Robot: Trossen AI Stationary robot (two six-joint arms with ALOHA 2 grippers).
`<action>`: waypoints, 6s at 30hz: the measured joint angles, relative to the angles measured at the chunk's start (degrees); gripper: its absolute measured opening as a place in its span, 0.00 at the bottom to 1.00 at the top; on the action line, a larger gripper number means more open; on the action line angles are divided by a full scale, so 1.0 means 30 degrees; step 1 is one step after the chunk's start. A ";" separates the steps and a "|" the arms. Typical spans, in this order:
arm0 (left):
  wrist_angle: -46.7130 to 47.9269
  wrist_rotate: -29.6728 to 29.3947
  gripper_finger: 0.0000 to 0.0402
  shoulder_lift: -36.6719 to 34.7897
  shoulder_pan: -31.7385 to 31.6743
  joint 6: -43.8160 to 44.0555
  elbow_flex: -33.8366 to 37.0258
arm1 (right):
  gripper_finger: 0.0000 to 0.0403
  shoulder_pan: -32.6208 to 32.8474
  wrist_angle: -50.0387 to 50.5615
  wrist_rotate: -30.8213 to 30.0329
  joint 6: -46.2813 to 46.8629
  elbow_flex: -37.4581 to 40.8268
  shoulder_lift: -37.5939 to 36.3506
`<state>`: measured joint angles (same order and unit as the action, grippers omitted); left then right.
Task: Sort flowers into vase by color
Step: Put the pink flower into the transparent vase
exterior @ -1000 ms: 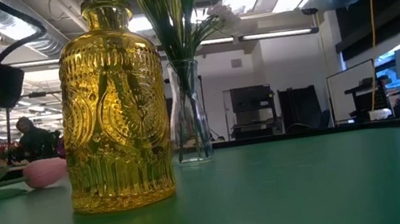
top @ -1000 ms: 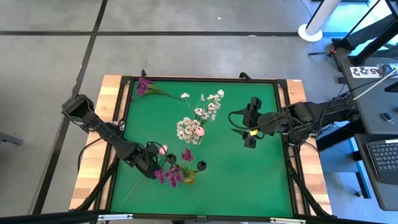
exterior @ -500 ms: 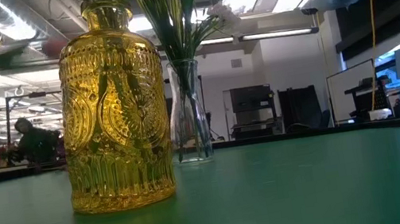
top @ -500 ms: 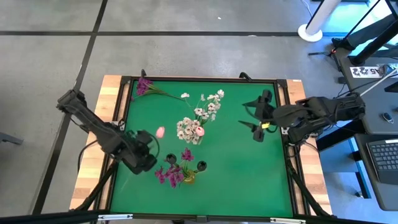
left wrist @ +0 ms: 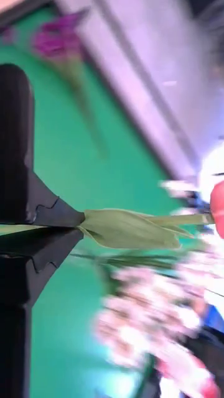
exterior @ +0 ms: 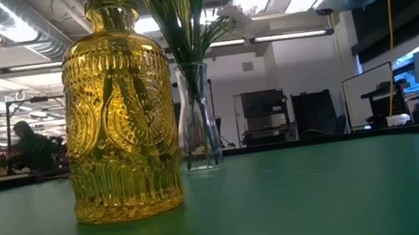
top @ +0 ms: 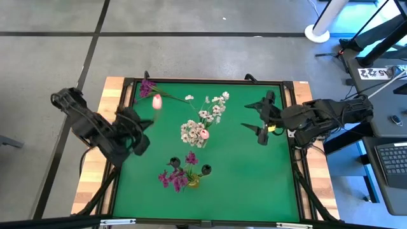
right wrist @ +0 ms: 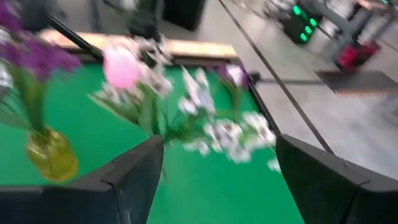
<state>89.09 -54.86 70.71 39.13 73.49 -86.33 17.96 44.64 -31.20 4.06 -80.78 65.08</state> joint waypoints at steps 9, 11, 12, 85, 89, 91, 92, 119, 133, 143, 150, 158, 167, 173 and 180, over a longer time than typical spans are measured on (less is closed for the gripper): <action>-0.7843 -0.4060 0.00 -0.0091 0.0000 -1.2574 -0.3181 | 0.76 -0.0029 -0.9651 0.3578 -0.5193 0.1769 0.0111; -1.1285 -0.3833 0.00 -0.0091 0.0000 -1.6412 -0.3269 | 0.76 -0.0280 -1.1674 0.4072 -0.6140 0.2223 0.0181; -1.2953 -0.3535 0.00 -0.0091 -0.0009 -1.8241 -0.3270 | 0.76 -0.0452 -1.2502 0.4547 -0.6464 0.2388 0.0281; -2.5120 1.0604 0.15 0.3387 -0.9043 -2.5906 -0.3262 | 0.03 -0.6244 -2.0846 1.7544 -0.0565 0.2595 0.4009; -2.5146 0.9076 0.22 0.2488 -0.8259 -2.6395 -0.3270 | 0.01 -0.6244 -1.9559 1.7296 -0.1337 0.2589 0.2252; -2.4841 0.8208 0.26 0.1984 -0.7705 -2.6666 -0.3270 | 0.02 -0.6244 -1.8405 1.6577 -0.1593 0.2580 0.1245; -2.4782 0.7756 0.27 0.1678 -0.7405 -2.6751 -0.3270 | 0.02 -0.6244 -1.7956 1.6247 -0.1784 0.2580 0.0782; -1.3437 -0.4750 0.33 -0.2784 -0.2863 -1.7998 0.3126 | 0.01 -0.6244 -1.9354 1.1934 -0.2626 1.1101 -0.3460; -1.4591 -0.5612 0.33 -0.5958 -0.2531 -1.1516 1.0529 | 0.01 -0.6244 -3.2837 1.1906 -0.3016 1.5658 -0.0304; -1.5522 -0.5577 0.33 -0.5956 -0.2535 -1.1517 1.1098 | 0.02 -0.6244 -3.6108 1.2133 -0.2851 1.4951 0.3521; -1.5602 -0.5483 0.33 -0.5956 -0.2535 -1.1483 1.1098 | 0.02 -0.6244 -3.6180 1.3083 -0.2862 1.3084 0.5418; -1.5594 -0.5314 0.33 -0.5956 -0.2535 -1.1117 1.1098 | 0.02 -0.6244 -3.5770 1.3273 -0.2776 1.2663 0.6932; -1.5594 -0.5314 0.33 -0.5956 -0.2535 -1.1109 1.1098 | 0.02 -0.6244 -3.4005 1.3253 -0.2398 1.2663 0.8002; -1.5587 -0.5314 0.33 -0.5956 -0.2535 -1.1044 1.1098 | 0.02 -0.6244 -3.2854 1.3244 -0.2225 1.2663 0.8040; -1.5580 -0.5314 0.33 -0.5956 -0.2535 -1.1044 1.1098 | 0.05 -0.6244 -3.1807 1.3222 -0.2146 1.2663 0.8036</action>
<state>42.35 -70.81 52.84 31.53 40.36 -53.04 -0.78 -50.78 8.47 -2.37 -42.78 89.19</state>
